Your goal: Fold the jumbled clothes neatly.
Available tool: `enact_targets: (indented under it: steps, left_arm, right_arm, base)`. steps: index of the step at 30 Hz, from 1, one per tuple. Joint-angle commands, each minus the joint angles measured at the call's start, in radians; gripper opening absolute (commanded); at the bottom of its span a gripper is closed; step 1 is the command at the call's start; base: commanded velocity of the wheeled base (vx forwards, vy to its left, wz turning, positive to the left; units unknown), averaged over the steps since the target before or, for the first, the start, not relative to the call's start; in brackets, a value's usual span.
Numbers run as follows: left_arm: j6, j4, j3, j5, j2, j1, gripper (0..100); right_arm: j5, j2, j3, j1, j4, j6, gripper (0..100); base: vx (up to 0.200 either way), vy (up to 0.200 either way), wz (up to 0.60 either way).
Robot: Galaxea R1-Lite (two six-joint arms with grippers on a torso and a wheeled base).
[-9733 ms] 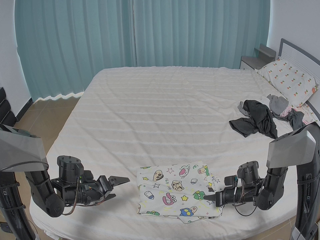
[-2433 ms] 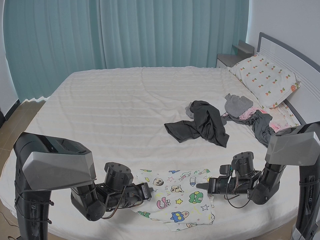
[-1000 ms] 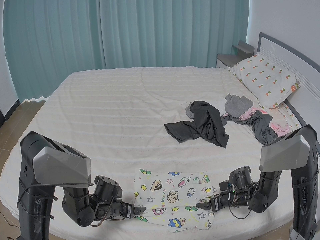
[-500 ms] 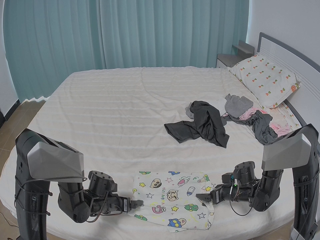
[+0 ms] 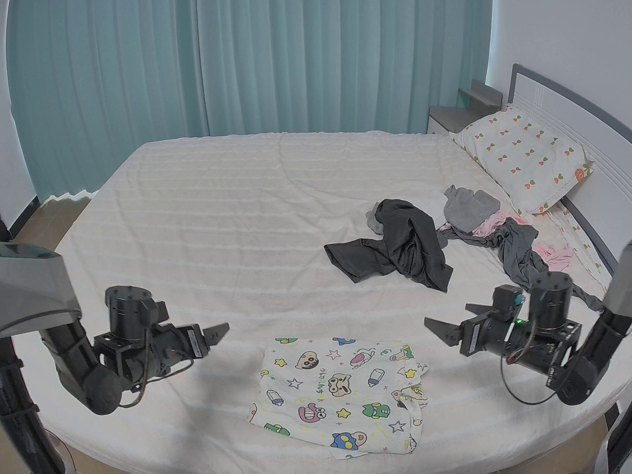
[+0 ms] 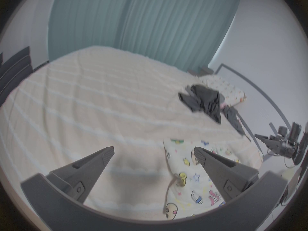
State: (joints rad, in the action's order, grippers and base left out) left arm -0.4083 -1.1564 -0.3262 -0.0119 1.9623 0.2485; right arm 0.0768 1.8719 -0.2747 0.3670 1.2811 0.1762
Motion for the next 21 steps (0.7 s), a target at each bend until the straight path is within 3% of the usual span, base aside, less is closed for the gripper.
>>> enact_targets:
  steps: [1, 3, 6, 10, 12, 13, 15, 16, 17, 18, 19, 20, 21]
  left_arm:
    - [-0.007, 0.038, 0.173, -0.095, -0.589, -0.052, 100]
    - [0.037, 0.11, 0.193, -0.138, -0.723, -0.049, 100]
    - [0.171, 0.342, 0.185, -0.244, -0.978, -0.046, 100]
    - [0.256, 0.69, 0.125, -0.278, -1.287, -0.049, 100]
    - [0.264, 0.94, 0.055, -0.295, -1.445, -0.061, 100]
    - [0.264, 0.94, 0.055, -0.295, -1.445, -0.061, 100]
    - [0.264, 1.239, -0.039, -0.292, -1.61, -0.101, 100]
    - [0.264, 1.317, -0.065, -0.29, -1.651, -0.12, 100]
    - [0.264, 1.317, -0.065, -0.29, -1.651, -0.12, 100]
    - [0.264, 1.368, -0.079, -0.289, -1.697, -0.147, 100]
    - [0.264, 1.373, -0.077, -0.289, -1.714, -0.161, 100]
    - [0.264, 1.377, -0.076, -0.289, -1.731, -0.178, 100]
    - [0.264, 1.377, -0.076, -0.289, -1.731, -0.178, 100]
  right_arm:
    - [-0.137, -0.608, 0.181, -0.01, -0.105, -0.084, 100]
    - [-0.154, -0.732, 0.207, -0.026, -0.161, -0.09, 100]
    - [-0.175, -0.936, 0.236, -0.103, -0.324, -0.106, 100]
    - [-0.167, -1.171, 0.226, -0.237, -0.566, -0.11, 100]
    - [-0.163, -1.307, 0.221, -0.292, -0.726, -0.112, 100]
    - [-0.163, -1.307, 0.221, -0.292, -0.726, -0.112, 100]
    - [-0.164, -1.504, 0.187, -0.333, -0.976, -0.121, 100]
    - [-0.173, -1.577, 0.158, -0.341, -1.099, -0.133, 100]
    - [-0.173, -1.577, 0.158, -0.341, -1.099, -0.133, 100]
    - [-0.178, -1.689, 0.106, -0.356, -1.286, -0.149, 100]
    - [-0.183, -1.746, 0.081, -0.367, -1.379, -0.152, 100]
    - [-0.184, -1.801, 0.057, -0.379, -1.47, -0.158, 100]
    - [-0.184, -1.801, 0.057, -0.379, -1.47, -0.158, 100]
  base:
    - [0.0, 0.0, 0.0]
    - [0.0, 0.0, 0.0]
    - [0.0, 0.0, 0.0]
    - [0.0, 0.0, 0.0]
    - [0.0, 0.0, 0.0]
    - [0.0, 0.0, 0.0]
    - [0.0, 0.0, 0.0]
    - [0.0, 0.0, 0.0]
    - [0.0, 0.0, 0.0]
    - [0.0, 0.0, 0.0]
    - [0.0, 0.0, 0.0]
    - [0.0, 0.0, 0.0]
    - [0.0, 0.0, 0.0]
